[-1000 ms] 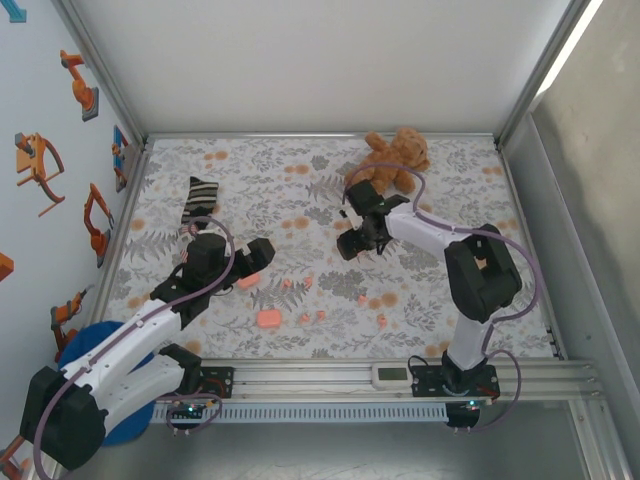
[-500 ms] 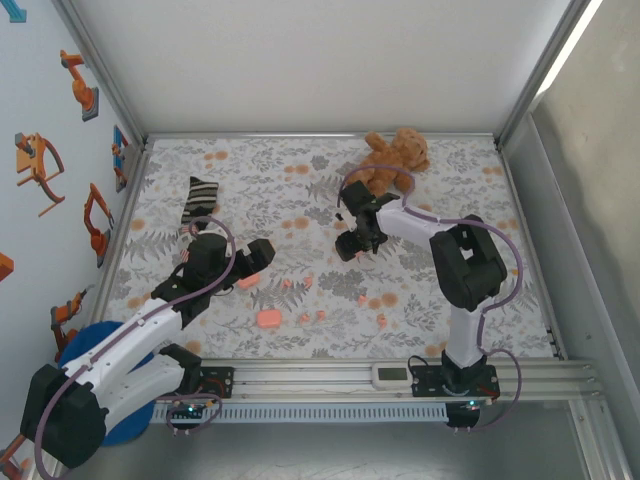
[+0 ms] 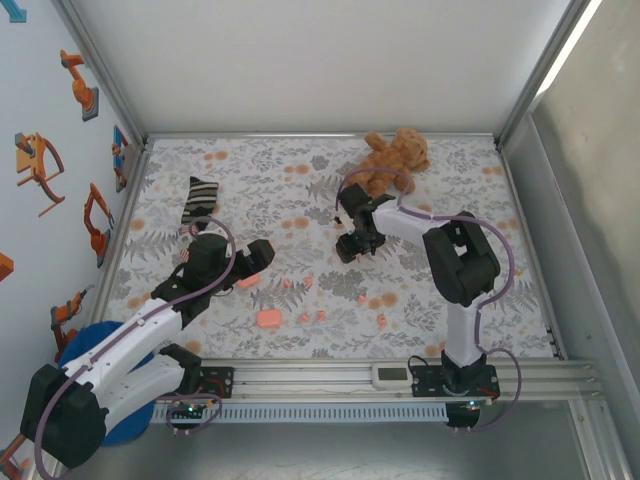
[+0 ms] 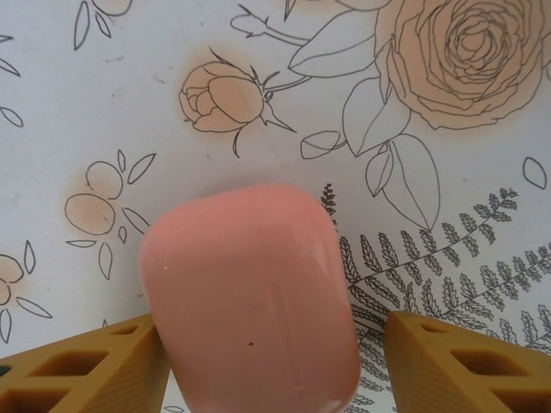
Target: Insert wireless bluetooth earbuds into charging case
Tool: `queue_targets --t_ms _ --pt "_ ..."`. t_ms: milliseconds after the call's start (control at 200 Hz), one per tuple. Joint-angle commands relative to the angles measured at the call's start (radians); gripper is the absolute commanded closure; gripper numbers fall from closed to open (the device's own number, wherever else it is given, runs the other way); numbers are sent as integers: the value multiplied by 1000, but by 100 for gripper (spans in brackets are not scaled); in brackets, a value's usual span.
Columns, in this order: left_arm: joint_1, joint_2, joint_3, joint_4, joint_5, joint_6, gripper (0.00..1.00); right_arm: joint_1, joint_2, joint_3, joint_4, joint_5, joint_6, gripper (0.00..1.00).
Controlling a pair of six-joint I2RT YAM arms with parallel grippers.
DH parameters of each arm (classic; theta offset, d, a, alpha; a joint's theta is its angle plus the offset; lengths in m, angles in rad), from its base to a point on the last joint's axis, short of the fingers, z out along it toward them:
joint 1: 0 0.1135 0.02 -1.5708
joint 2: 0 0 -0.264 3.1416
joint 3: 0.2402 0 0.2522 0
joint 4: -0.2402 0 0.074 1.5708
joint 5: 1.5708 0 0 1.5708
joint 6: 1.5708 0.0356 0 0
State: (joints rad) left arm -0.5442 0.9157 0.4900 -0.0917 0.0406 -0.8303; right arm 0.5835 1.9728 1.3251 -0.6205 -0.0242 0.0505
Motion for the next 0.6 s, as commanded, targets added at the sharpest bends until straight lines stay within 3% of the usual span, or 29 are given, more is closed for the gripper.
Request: queue_targets --t_ms 0,386,596 --pt "-8 -11 10 -25 -16 -7 4 12 24 26 -19 -3 -16 37" --pt "-8 -55 20 -95 -64 19 4 20 -10 1 7 3 -34 54" --pt "-8 -78 28 -124 -77 28 4 21 -94 -44 58 9 -53 56"
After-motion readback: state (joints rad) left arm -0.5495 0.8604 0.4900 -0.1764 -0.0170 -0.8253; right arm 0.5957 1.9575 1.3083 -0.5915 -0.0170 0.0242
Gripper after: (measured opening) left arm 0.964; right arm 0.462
